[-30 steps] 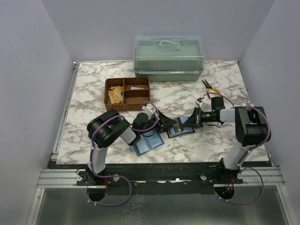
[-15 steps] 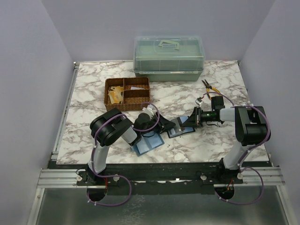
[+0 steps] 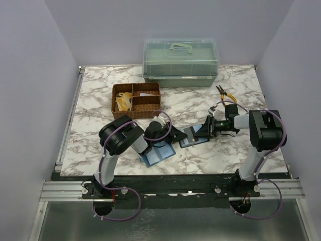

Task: Take the credit cards out of the card holder
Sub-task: Remove the credit card from the card holder.

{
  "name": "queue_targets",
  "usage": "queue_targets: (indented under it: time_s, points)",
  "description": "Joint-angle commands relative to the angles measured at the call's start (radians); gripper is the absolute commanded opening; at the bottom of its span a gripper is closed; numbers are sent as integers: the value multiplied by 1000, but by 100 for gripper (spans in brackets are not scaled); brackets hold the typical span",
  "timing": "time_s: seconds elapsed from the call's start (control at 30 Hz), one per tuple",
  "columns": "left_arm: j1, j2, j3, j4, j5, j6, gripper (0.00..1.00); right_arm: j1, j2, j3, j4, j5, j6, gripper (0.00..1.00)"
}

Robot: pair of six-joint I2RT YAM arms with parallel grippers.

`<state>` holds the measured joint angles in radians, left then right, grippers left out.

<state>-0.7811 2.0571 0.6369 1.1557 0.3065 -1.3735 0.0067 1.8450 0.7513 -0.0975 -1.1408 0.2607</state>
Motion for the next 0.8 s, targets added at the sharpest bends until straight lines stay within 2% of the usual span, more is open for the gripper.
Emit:
queue_targets:
  time_s: [0.0, 0.13, 0.2, 0.23, 0.3, 0.4, 0.77]
  points:
    - [-4, 45, 15, -51, 31, 8, 18, -7, 34, 25, -7, -33, -7, 33]
    - [-4, 51, 17, -53, 35, 7, 17, -7, 42, 28, -10, -28, -7, 33]
    - [-4, 53, 16, -53, 36, 6, 17, -7, 44, 29, -4, -28, 1, 29]
    - [-4, 55, 16, -54, 36, 6, 17, -7, 46, 27, -1, -28, 4, 25]
    - [-4, 57, 14, -54, 36, 5, 17, -7, 47, 31, -6, -30, 4, 9]
    - [-2, 59, 7, -56, 30, 4, 13, -7, 26, 34, -11, -27, 3, 0]
    - [15, 52, -40, -55, 16, 2, 10, -72, -54, 23, -47, 22, -37, 0]
